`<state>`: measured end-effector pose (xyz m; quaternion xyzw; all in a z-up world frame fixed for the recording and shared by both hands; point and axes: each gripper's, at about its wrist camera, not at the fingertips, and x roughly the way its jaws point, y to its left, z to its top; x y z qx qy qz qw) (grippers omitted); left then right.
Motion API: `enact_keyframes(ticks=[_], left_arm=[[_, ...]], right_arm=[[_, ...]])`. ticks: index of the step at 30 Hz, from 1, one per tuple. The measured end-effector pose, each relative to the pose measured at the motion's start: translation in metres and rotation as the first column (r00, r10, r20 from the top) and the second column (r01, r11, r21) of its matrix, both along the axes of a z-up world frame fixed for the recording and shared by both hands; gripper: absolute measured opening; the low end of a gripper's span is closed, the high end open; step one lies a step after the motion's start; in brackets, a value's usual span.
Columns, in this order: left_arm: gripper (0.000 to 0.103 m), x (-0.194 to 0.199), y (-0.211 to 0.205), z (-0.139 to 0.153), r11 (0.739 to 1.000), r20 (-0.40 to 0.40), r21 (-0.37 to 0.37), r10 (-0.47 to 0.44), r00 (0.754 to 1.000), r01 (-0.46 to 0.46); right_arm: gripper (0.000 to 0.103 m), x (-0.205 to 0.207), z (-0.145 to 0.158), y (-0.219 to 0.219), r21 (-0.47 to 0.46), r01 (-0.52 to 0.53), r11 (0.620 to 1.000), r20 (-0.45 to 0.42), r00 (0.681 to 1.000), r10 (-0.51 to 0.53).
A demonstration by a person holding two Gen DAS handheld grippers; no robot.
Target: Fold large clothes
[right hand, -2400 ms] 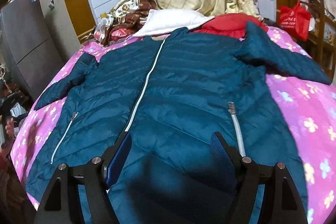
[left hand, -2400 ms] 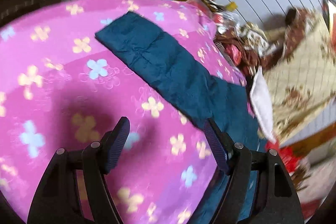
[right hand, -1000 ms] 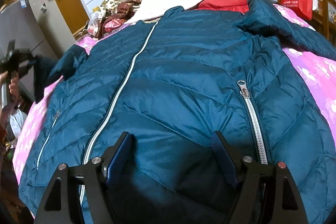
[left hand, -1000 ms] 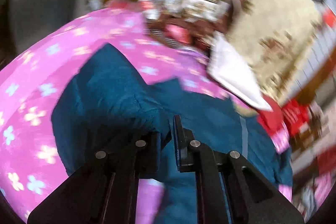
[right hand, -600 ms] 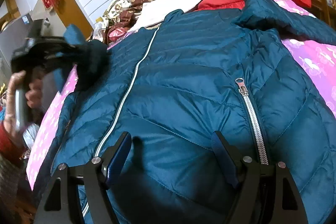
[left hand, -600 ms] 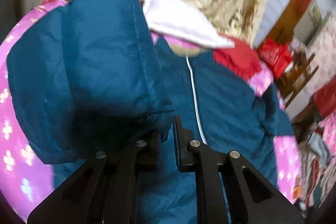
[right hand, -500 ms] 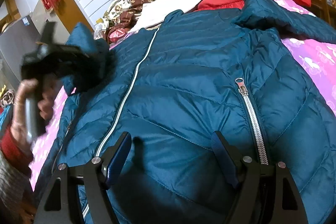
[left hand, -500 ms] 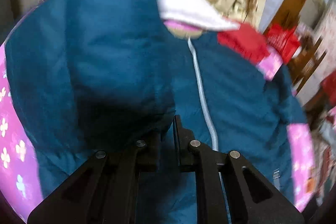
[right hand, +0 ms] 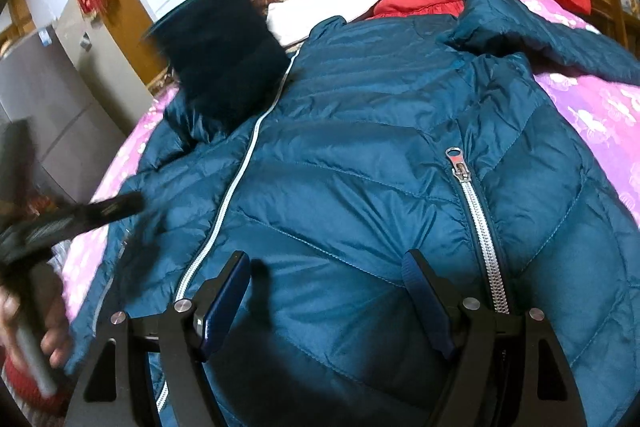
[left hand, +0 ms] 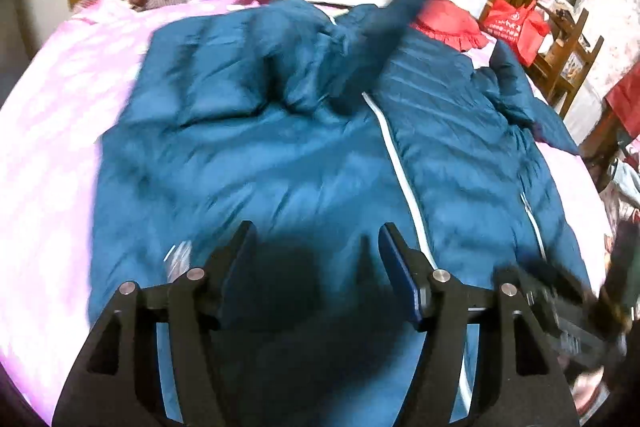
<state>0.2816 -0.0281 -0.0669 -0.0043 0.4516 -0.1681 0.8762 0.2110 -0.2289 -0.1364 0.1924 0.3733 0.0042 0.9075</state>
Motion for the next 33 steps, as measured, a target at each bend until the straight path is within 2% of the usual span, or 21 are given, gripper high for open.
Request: enact_keyframes(ticks=[4,8,11,13,16,19,21,23,24,25,26,29,33], left_arm=[[0.063,-0.028,0.027,0.002,0.993,0.075,0.039,0.106,0.992,-0.109],[0.063,-0.042,0.050,-0.007,0.975,0.153,0.109,0.177,0.972,-0.195],[0.063,-0.044,0.075,-0.019,0.969,0.144,0.106,0.205,0.968,-0.221],[0.063,-0.040,0.085,-0.026,0.970,0.127,0.082,0.217,0.968,-0.228],[0.063,-0.035,0.090,-0.035,0.974,0.094,0.051,0.215,0.972,-0.221],[0.063,-0.034,0.086,-0.040,0.975,0.101,0.068,0.204,0.974,-0.212],[0.063,-0.032,0.081,-0.043,0.974,0.105,0.087,0.199,0.974,-0.208],[0.063,-0.031,0.080,-0.045,0.974,0.106,0.096,0.197,0.975,-0.207],[0.063,-0.032,0.080,-0.045,0.974,0.105,0.096,0.197,0.975,-0.208],[0.063,-0.032,0.081,-0.046,0.974,0.103,0.091,0.199,0.975,-0.209],[0.063,-0.032,0.083,-0.047,0.974,0.100,0.086,0.201,0.974,-0.210],[0.063,-0.030,0.088,-0.048,0.973,0.088,0.069,0.214,0.973,-0.220],[0.063,-0.030,0.089,-0.049,0.972,0.081,0.061,0.221,0.972,-0.226]], right_arm=[[0.076,0.005,0.011,0.008,-0.076,0.003,0.997,-0.063,0.998,-0.008],[0.076,0.014,0.039,-0.004,-0.036,0.060,0.998,-0.063,0.996,-0.062],[0.076,0.045,0.050,-0.019,-0.002,0.116,0.993,-0.106,0.988,-0.116],[0.076,0.067,0.052,-0.026,-0.013,0.162,0.987,-0.132,0.978,-0.162],[0.076,0.102,0.051,-0.039,-0.004,0.226,0.974,-0.159,0.961,-0.224],[0.076,0.134,0.044,-0.044,0.007,0.257,0.966,-0.190,0.949,-0.251],[0.067,0.152,0.037,-0.042,-0.033,0.259,0.965,-0.223,0.940,-0.260],[0.037,0.162,0.035,-0.038,-0.055,0.241,0.969,-0.241,0.938,-0.247],[0.031,0.165,0.039,-0.036,-0.075,0.229,0.970,-0.246,0.939,-0.241],[0.019,0.168,0.043,-0.033,-0.106,0.220,0.970,-0.243,0.940,-0.240],[0.014,0.171,0.050,-0.032,-0.147,0.208,0.967,-0.241,0.941,-0.239],[0.011,0.180,0.066,-0.041,-0.289,0.240,0.927,-0.227,0.923,-0.310],[0.010,0.190,0.076,-0.067,-0.361,0.309,0.880,-0.207,0.893,-0.399]])
